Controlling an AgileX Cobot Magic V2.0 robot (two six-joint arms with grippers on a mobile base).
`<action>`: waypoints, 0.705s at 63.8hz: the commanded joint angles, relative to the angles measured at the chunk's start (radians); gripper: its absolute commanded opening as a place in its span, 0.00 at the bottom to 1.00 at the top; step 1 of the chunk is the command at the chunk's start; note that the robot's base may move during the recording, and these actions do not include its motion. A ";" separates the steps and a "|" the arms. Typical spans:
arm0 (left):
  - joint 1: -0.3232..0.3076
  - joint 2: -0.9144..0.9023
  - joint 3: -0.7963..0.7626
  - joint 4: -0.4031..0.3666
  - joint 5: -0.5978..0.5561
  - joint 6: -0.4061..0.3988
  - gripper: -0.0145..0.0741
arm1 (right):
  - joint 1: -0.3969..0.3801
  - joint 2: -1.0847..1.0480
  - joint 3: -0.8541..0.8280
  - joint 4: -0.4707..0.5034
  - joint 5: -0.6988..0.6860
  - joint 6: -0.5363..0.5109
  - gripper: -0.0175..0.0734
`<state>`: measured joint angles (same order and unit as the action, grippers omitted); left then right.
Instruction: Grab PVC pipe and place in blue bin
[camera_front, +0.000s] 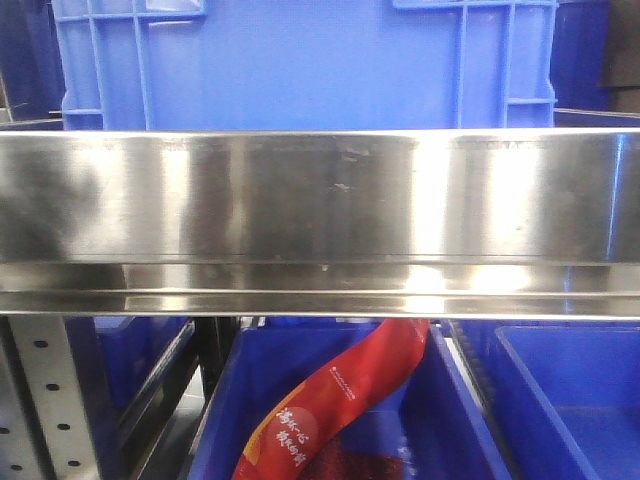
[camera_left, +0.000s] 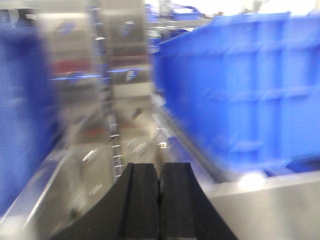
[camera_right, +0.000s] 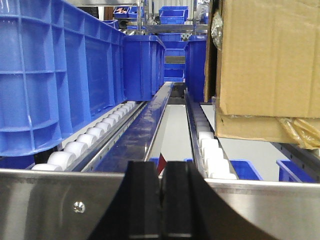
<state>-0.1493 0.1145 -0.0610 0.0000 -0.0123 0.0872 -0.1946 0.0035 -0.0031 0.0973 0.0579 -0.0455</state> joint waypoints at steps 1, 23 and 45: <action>0.038 -0.107 0.061 0.013 -0.005 -0.016 0.04 | -0.005 -0.004 0.003 -0.009 -0.015 0.002 0.01; 0.127 -0.114 0.061 0.000 0.048 -0.016 0.04 | -0.005 -0.004 0.003 -0.009 -0.015 0.002 0.01; 0.127 -0.114 0.061 0.016 0.048 -0.120 0.04 | -0.005 -0.004 0.003 -0.009 -0.015 0.002 0.01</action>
<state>-0.0247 0.0054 0.0012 0.0000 0.0450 0.0107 -0.1946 0.0035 0.0000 0.0973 0.0608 -0.0455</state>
